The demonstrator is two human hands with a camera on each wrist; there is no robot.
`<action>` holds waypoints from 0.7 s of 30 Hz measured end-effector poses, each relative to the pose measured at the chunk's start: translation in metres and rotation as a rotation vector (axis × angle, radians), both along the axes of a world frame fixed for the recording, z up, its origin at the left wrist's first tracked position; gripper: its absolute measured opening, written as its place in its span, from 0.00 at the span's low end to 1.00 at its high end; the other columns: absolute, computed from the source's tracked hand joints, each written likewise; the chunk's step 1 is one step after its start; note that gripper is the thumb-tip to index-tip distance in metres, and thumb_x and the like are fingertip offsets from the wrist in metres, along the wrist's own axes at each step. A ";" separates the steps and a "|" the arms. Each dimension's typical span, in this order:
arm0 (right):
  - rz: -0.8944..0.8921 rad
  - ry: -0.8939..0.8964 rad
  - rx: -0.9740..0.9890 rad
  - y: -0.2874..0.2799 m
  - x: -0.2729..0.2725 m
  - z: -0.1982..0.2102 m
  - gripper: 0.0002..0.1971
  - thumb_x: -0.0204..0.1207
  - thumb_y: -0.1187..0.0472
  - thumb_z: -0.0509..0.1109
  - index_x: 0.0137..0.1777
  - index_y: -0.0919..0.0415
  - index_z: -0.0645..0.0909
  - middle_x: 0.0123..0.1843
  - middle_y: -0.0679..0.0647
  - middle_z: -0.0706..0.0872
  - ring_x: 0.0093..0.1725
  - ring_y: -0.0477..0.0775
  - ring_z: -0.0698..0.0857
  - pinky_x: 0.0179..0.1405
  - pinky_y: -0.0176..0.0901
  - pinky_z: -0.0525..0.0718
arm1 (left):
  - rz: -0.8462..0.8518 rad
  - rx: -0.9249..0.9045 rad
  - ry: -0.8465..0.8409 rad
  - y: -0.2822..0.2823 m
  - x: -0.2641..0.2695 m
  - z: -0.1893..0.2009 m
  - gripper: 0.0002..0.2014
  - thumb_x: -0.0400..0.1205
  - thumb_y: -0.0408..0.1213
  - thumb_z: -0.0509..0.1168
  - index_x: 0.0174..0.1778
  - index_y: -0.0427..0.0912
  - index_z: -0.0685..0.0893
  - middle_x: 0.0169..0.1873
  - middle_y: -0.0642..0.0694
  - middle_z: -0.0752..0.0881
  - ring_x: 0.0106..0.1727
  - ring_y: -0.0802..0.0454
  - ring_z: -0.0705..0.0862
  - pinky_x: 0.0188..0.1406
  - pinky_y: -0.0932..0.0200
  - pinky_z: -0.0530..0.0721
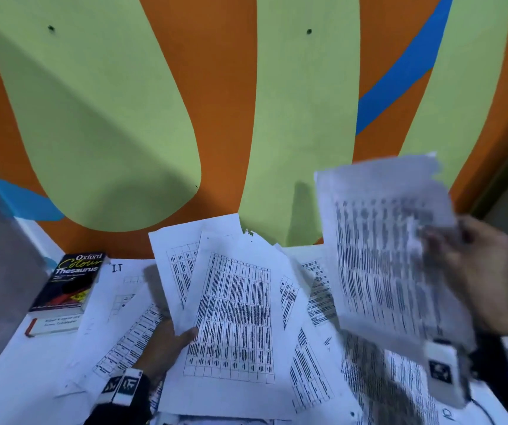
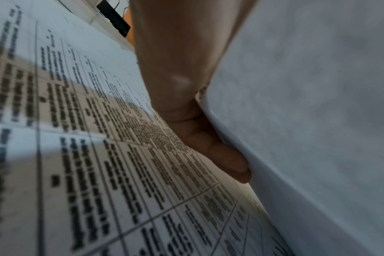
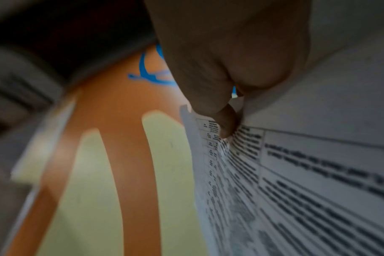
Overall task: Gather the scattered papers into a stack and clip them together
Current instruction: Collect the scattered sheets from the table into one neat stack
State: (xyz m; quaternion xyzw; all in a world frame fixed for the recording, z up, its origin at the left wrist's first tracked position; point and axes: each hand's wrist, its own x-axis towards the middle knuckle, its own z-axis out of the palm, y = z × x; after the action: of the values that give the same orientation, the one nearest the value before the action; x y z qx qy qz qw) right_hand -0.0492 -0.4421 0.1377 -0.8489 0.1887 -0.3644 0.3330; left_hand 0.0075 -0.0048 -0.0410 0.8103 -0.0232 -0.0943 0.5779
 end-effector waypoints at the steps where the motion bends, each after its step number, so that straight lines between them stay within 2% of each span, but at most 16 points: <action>1: 0.029 -0.066 0.095 -0.006 0.005 0.014 0.12 0.69 0.53 0.77 0.43 0.62 0.83 0.38 0.68 0.87 0.35 0.58 0.85 0.33 0.53 0.86 | 0.006 -0.015 0.012 -0.001 0.002 0.000 0.27 0.62 0.67 0.73 0.50 0.53 0.83 0.48 0.55 0.89 0.52 0.51 0.87 0.49 0.52 0.83; 3: 0.127 -0.145 0.271 -0.013 0.015 0.031 0.10 0.70 0.51 0.76 0.47 0.54 0.86 0.44 0.64 0.91 0.39 0.61 0.89 0.38 0.62 0.90 | 0.025 -0.031 0.063 -0.006 0.004 -0.001 0.15 0.78 0.43 0.70 0.60 0.49 0.81 0.53 0.50 0.87 0.58 0.44 0.85 0.58 0.47 0.81; 4: 0.191 -0.157 0.383 -0.012 0.022 0.034 0.10 0.71 0.53 0.76 0.50 0.57 0.86 0.44 0.63 0.92 0.38 0.59 0.89 0.39 0.57 0.90 | 0.039 -0.026 0.080 -0.007 0.005 -0.002 0.16 0.80 0.37 0.68 0.64 0.45 0.80 0.55 0.47 0.87 0.59 0.42 0.84 0.61 0.45 0.80; 5: 0.226 -0.117 0.491 -0.010 0.029 0.028 0.10 0.73 0.57 0.75 0.50 0.62 0.86 0.40 0.61 0.92 0.32 0.55 0.88 0.33 0.47 0.88 | 0.046 -0.025 0.086 -0.007 0.007 -0.005 0.16 0.81 0.35 0.67 0.65 0.43 0.80 0.55 0.45 0.87 0.59 0.42 0.84 0.62 0.44 0.80; 7: 0.283 0.029 0.611 0.006 0.041 0.003 0.12 0.76 0.61 0.73 0.50 0.72 0.84 0.33 0.60 0.91 0.26 0.50 0.82 0.24 0.31 0.79 | 0.046 -0.021 0.080 -0.011 0.009 -0.003 0.14 0.80 0.36 0.67 0.62 0.43 0.81 0.52 0.46 0.89 0.56 0.42 0.86 0.59 0.43 0.82; 9: 0.365 0.208 0.651 0.024 0.052 -0.035 0.18 0.74 0.56 0.75 0.47 0.76 0.82 0.43 0.74 0.89 0.34 0.55 0.80 0.32 0.39 0.77 | 0.040 -0.053 0.062 -0.017 0.008 0.002 0.15 0.78 0.41 0.69 0.60 0.42 0.83 0.45 0.50 0.90 0.51 0.46 0.87 0.53 0.51 0.83; 10: 0.369 0.284 0.681 0.036 0.054 -0.050 0.14 0.75 0.58 0.74 0.42 0.73 0.82 0.44 0.75 0.88 0.35 0.56 0.79 0.36 0.44 0.76 | 0.030 -0.080 0.065 -0.020 0.006 0.006 0.19 0.76 0.47 0.71 0.60 0.44 0.82 0.45 0.50 0.91 0.51 0.48 0.88 0.51 0.54 0.83; 11: 0.359 0.352 0.686 0.048 0.055 -0.063 0.10 0.77 0.61 0.72 0.37 0.67 0.81 0.38 0.71 0.88 0.33 0.54 0.78 0.35 0.42 0.75 | 0.014 -0.108 0.072 -0.022 0.005 0.007 0.25 0.73 0.53 0.71 0.62 0.45 0.81 0.48 0.50 0.91 0.53 0.50 0.87 0.54 0.54 0.83; 13: 0.328 0.465 0.687 0.069 0.058 -0.087 0.16 0.80 0.65 0.67 0.30 0.60 0.74 0.23 0.57 0.78 0.22 0.50 0.73 0.25 0.33 0.72 | -0.011 -0.138 0.078 -0.027 0.002 0.012 0.34 0.69 0.59 0.71 0.67 0.43 0.79 0.54 0.49 0.89 0.55 0.54 0.86 0.58 0.54 0.84; 14: 0.335 0.510 0.728 0.082 0.056 -0.094 0.17 0.81 0.65 0.65 0.29 0.61 0.73 0.22 0.58 0.75 0.18 0.50 0.74 0.24 0.34 0.72 | -0.013 -0.142 0.076 -0.028 0.001 0.014 0.37 0.68 0.61 0.72 0.68 0.42 0.78 0.53 0.50 0.89 0.53 0.56 0.86 0.56 0.58 0.84; 15: 0.349 0.526 0.769 0.089 0.058 -0.102 0.15 0.81 0.64 0.65 0.32 0.65 0.75 0.25 0.66 0.75 0.19 0.51 0.79 0.28 0.37 0.75 | -0.020 -0.142 0.079 -0.030 -0.001 0.017 0.36 0.70 0.60 0.71 0.68 0.40 0.78 0.51 0.50 0.88 0.51 0.57 0.86 0.54 0.61 0.84; 16: 0.372 0.536 0.822 0.096 0.061 -0.107 0.12 0.79 0.63 0.68 0.37 0.70 0.78 0.30 0.74 0.75 0.25 0.55 0.85 0.39 0.39 0.65 | -0.029 -0.146 0.089 -0.032 -0.002 0.021 0.32 0.74 0.54 0.70 0.69 0.39 0.77 0.51 0.50 0.88 0.52 0.54 0.86 0.55 0.60 0.84; 17: 0.363 0.533 0.877 0.098 0.064 -0.115 0.14 0.75 0.59 0.72 0.43 0.74 0.79 0.36 0.79 0.74 0.33 0.60 0.86 0.59 0.50 0.63 | -0.035 -0.157 0.094 -0.033 -0.003 0.022 0.26 0.78 0.46 0.67 0.70 0.38 0.76 0.51 0.48 0.89 0.54 0.50 0.86 0.57 0.56 0.84; 18: 0.366 0.541 0.903 0.097 0.069 -0.123 0.20 0.69 0.55 0.76 0.45 0.74 0.79 0.39 0.75 0.74 0.37 0.61 0.84 0.46 0.45 0.61 | -0.037 -0.197 0.116 -0.034 -0.005 0.026 0.20 0.81 0.39 0.64 0.70 0.39 0.77 0.52 0.46 0.89 0.56 0.47 0.87 0.58 0.50 0.85; 19: 0.362 0.543 0.943 0.098 0.072 -0.126 0.21 0.65 0.55 0.78 0.46 0.73 0.80 0.42 0.70 0.77 0.40 0.59 0.81 0.44 0.46 0.66 | -0.041 -0.257 0.138 -0.036 -0.007 0.029 0.18 0.82 0.35 0.63 0.69 0.42 0.77 0.55 0.45 0.90 0.58 0.45 0.87 0.58 0.46 0.86; 21: 0.377 0.488 1.051 0.096 0.079 -0.139 0.14 0.66 0.66 0.80 0.44 0.72 0.79 0.48 0.65 0.80 0.46 0.59 0.82 0.46 0.48 0.77 | -0.058 -0.358 0.161 -0.037 -0.008 0.030 0.19 0.82 0.37 0.62 0.71 0.48 0.76 0.63 0.46 0.87 0.64 0.44 0.85 0.63 0.39 0.83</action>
State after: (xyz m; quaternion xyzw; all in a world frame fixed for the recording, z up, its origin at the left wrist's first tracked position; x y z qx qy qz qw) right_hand 0.0298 -0.3460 -0.0010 -0.6488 0.2607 0.0476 0.7133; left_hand -0.0007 -0.0416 -0.0108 0.6832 -0.0167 -0.1700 0.7099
